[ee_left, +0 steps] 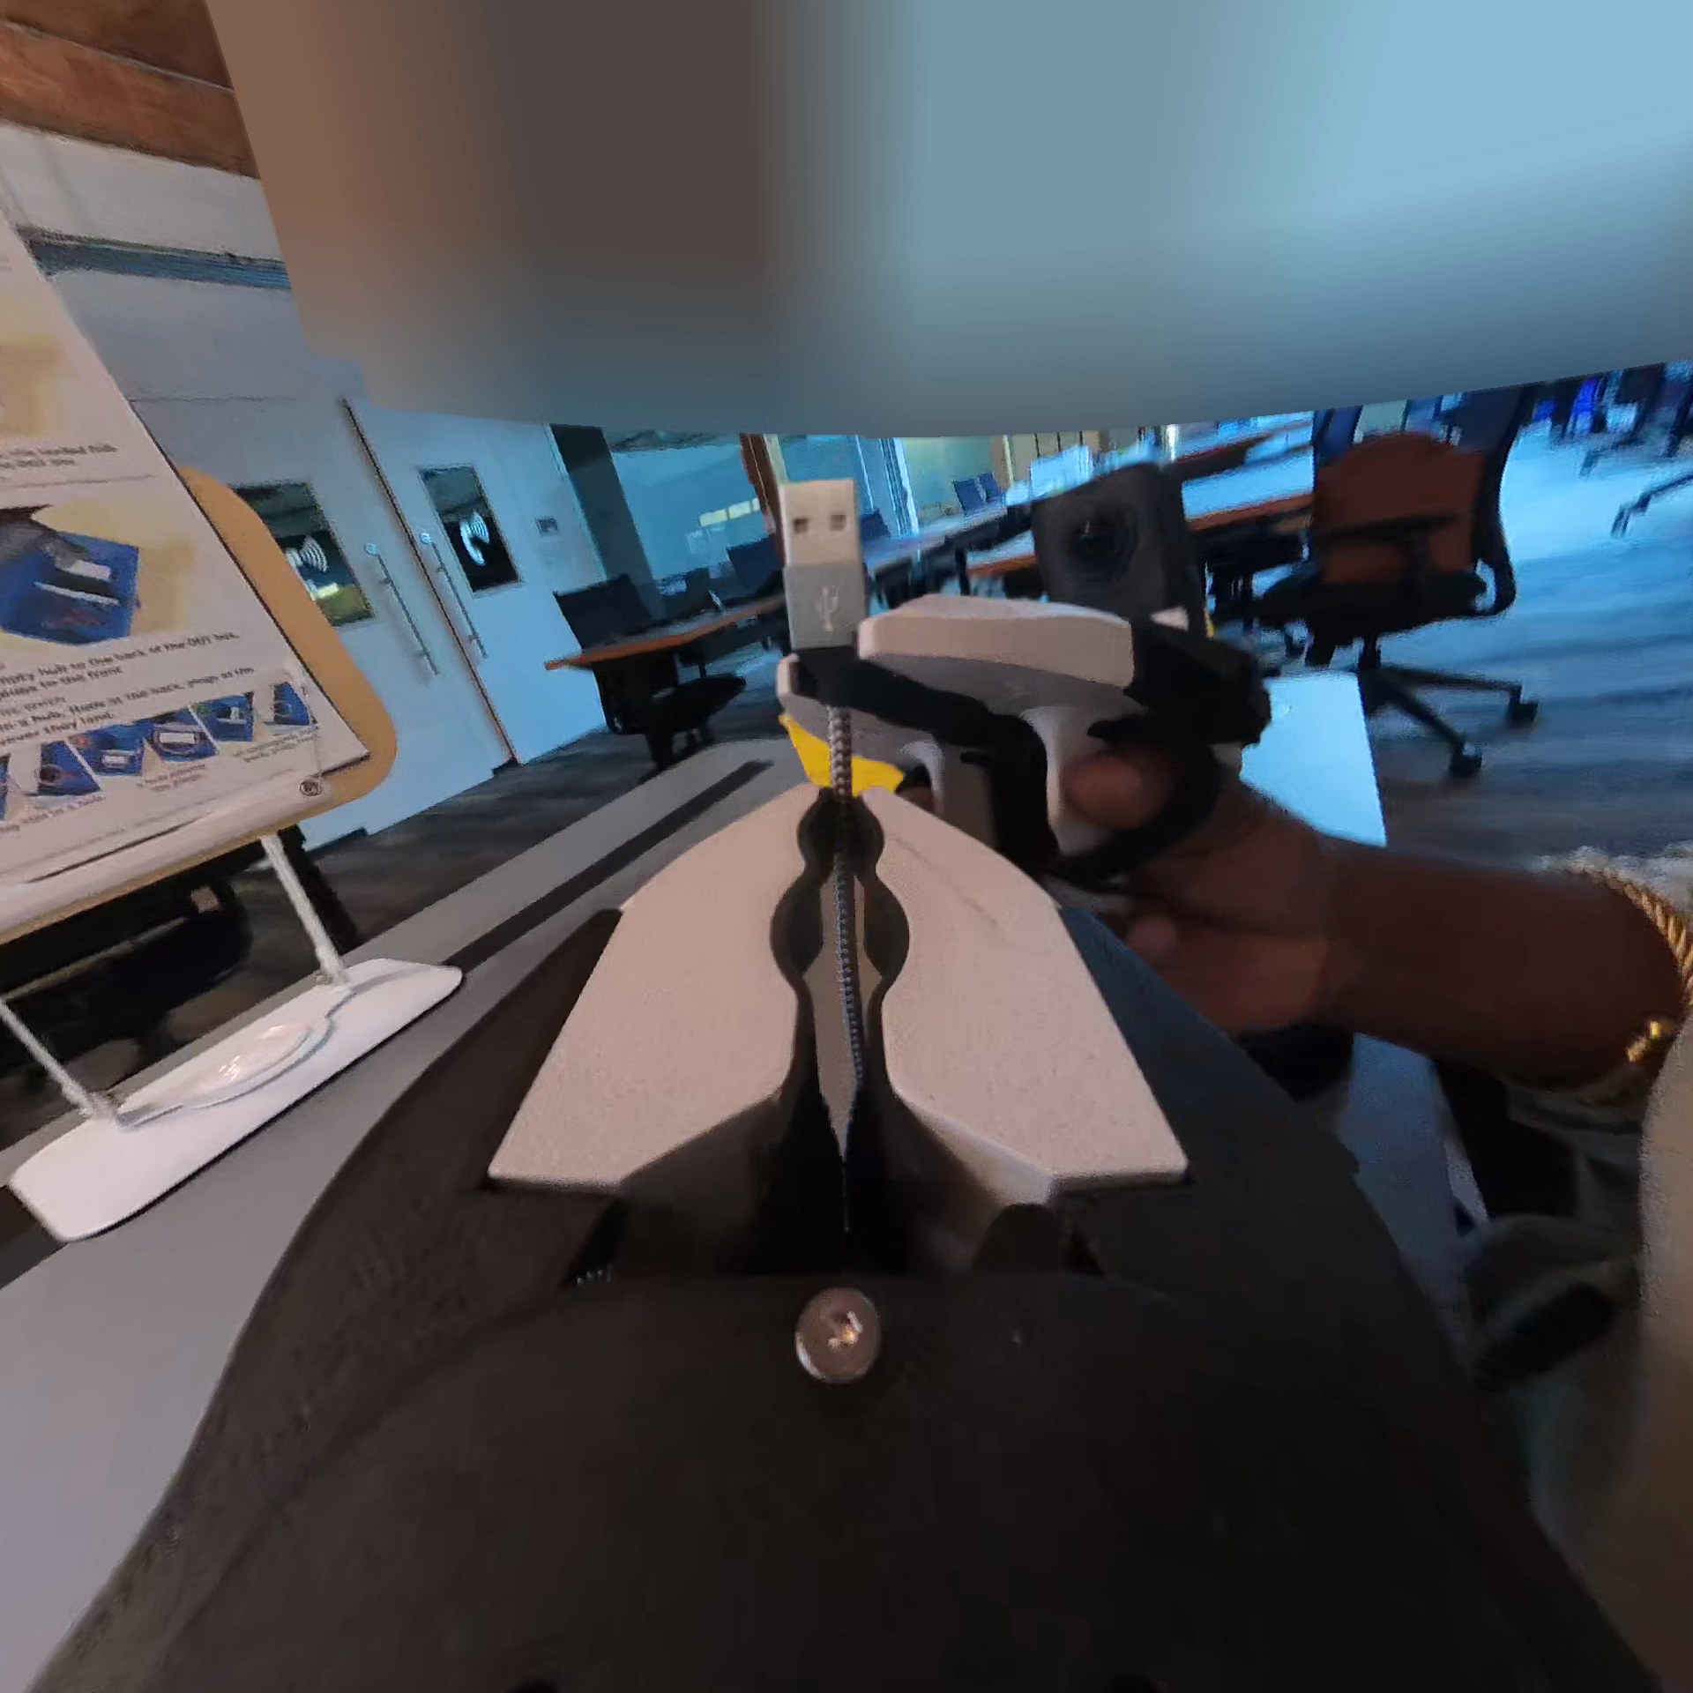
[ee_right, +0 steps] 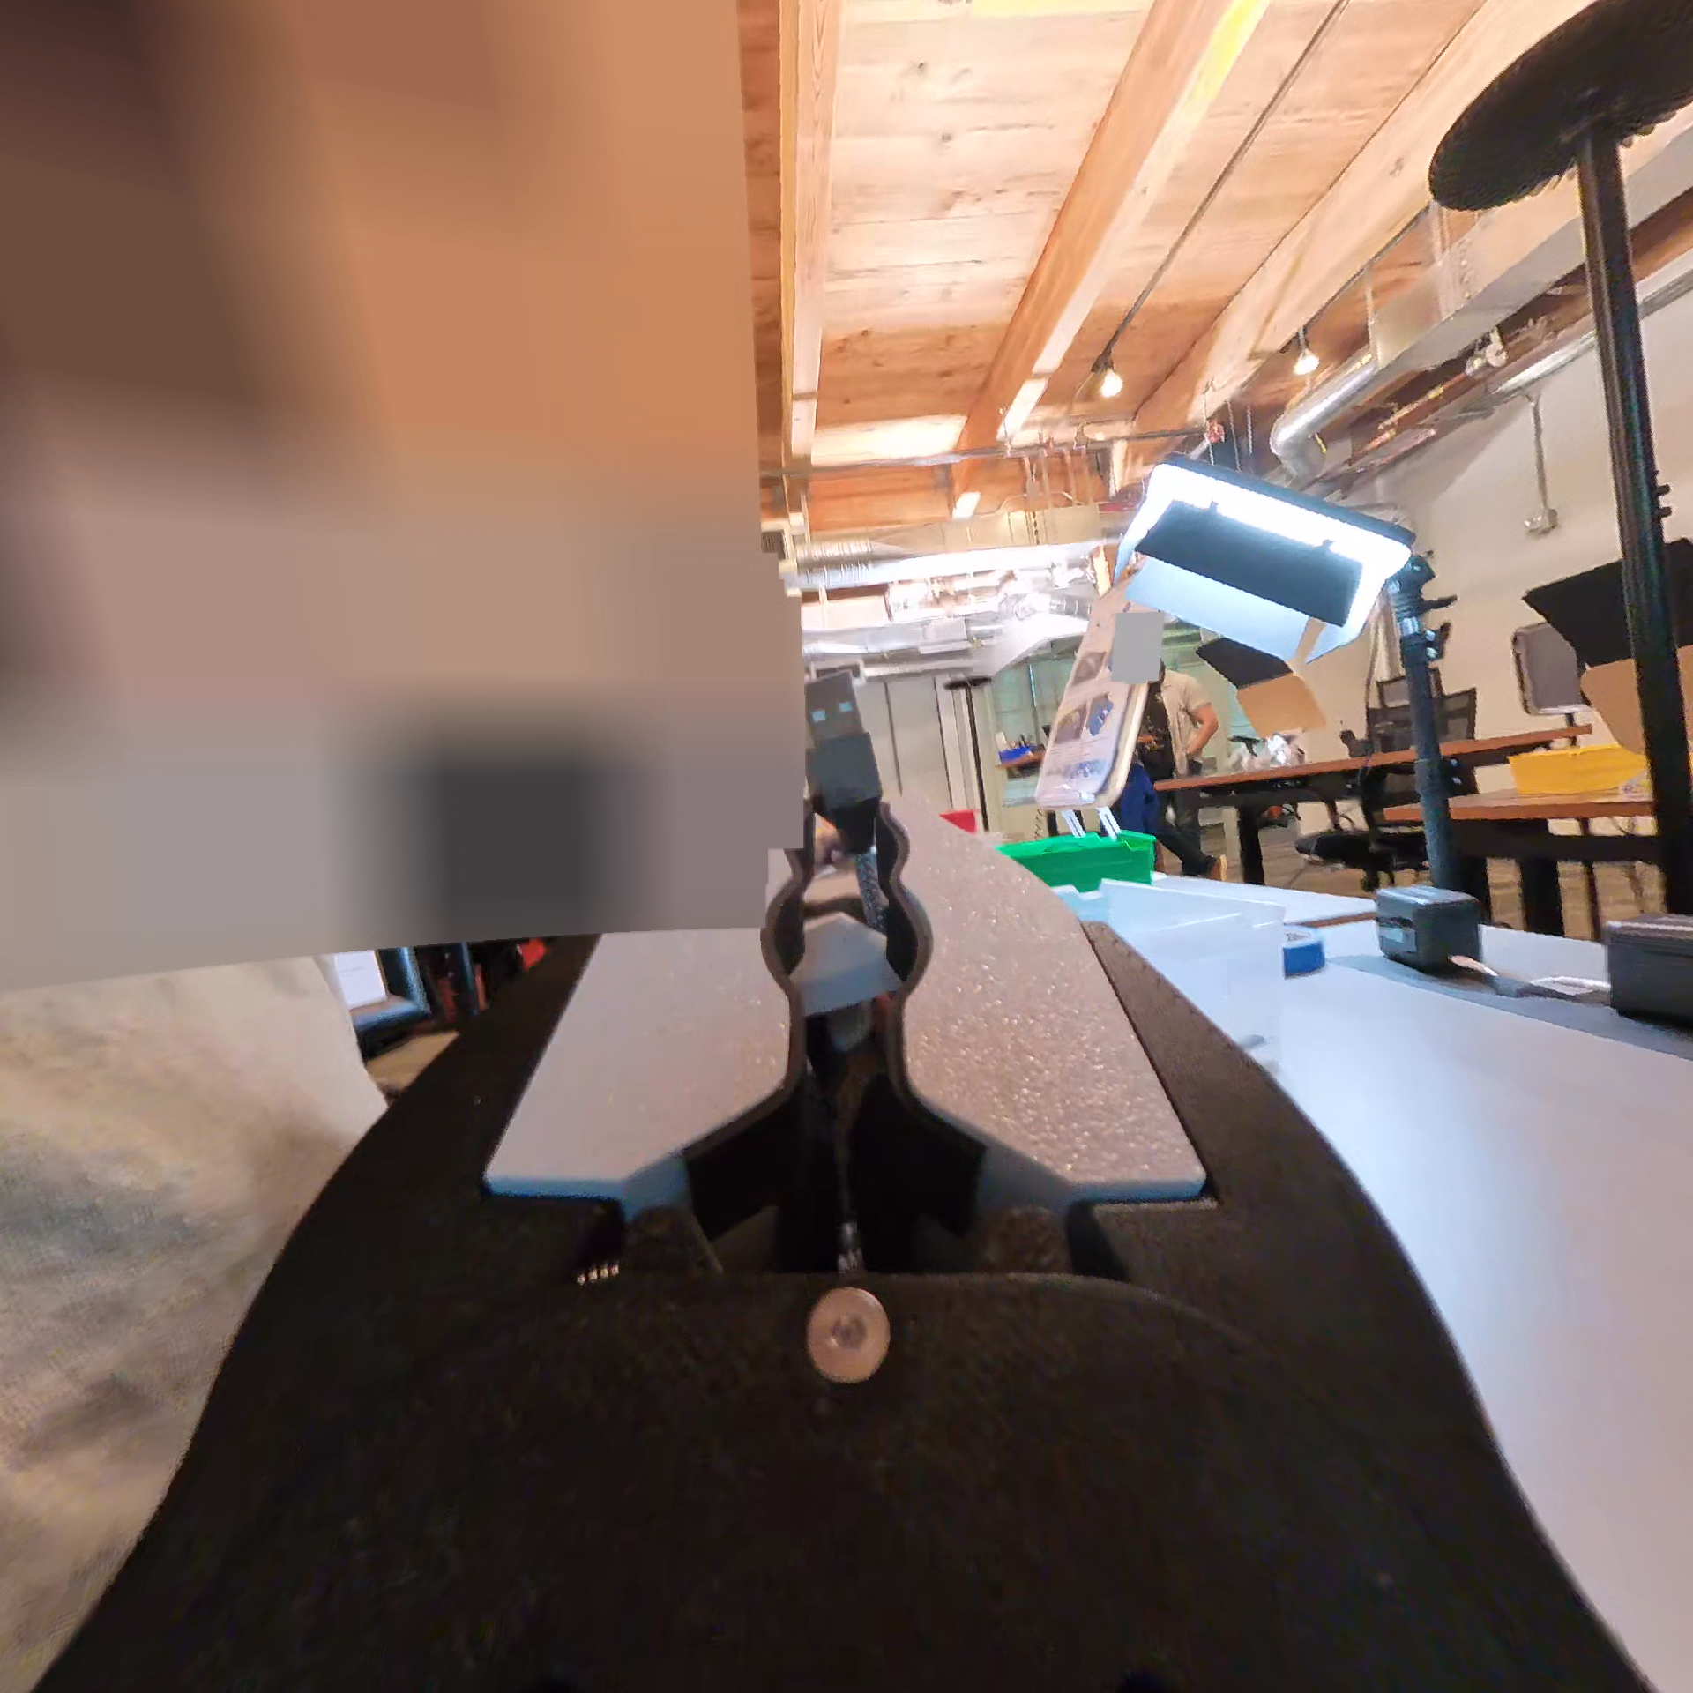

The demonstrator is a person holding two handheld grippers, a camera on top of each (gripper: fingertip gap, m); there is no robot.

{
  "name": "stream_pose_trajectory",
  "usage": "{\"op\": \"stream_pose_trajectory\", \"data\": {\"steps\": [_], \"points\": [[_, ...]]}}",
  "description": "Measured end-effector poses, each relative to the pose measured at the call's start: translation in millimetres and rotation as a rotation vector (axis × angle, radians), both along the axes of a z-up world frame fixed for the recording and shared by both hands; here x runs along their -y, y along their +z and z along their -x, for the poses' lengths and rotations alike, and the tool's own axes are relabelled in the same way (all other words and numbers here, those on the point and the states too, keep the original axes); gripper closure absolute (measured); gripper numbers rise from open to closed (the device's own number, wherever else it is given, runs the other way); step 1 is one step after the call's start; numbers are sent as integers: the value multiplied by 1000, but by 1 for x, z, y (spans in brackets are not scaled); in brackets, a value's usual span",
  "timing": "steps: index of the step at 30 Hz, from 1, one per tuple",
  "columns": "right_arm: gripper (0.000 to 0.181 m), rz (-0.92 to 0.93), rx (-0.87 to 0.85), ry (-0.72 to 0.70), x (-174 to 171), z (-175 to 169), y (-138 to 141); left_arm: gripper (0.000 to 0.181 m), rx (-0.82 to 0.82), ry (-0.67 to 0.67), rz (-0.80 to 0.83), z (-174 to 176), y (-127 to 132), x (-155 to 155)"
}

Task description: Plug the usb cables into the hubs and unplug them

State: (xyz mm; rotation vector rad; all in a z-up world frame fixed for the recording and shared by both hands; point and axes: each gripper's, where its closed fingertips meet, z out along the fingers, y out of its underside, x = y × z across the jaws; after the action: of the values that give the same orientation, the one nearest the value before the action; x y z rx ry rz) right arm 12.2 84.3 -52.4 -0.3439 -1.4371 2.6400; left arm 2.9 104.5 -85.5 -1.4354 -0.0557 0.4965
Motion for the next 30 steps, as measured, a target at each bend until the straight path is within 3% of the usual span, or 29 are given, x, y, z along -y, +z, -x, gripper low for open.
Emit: {"op": "stream_pose_trajectory", "data": {"steps": [1,5,10,12,14,18,21,25,30], "points": [[170,-37,-6,-14,-2,1,-4,178,2,6,61,2,-3,3],[155,-259,-151,-142,-19,4,-12,178,-151,148,445,23,-8,41],[144,-601,-315,-300,-34,5,-26,178,-353,393,895,57,36,125],[143,-652,-347,-338,-42,5,-27,178,-347,363,1015,53,36,134],[143,-667,-365,-348,-48,3,-27,178,-307,283,1095,46,19,130],[146,-696,-368,-302,-49,-2,-37,178,-120,94,1103,33,-44,97],[145,-796,-349,-245,-37,-3,-55,178,3,41,1033,33,-79,73],[144,-856,-320,-200,-13,2,-78,178,83,-20,939,29,-93,54],[145,-965,-358,-228,3,10,-98,178,110,-59,939,25,-101,50]]}}
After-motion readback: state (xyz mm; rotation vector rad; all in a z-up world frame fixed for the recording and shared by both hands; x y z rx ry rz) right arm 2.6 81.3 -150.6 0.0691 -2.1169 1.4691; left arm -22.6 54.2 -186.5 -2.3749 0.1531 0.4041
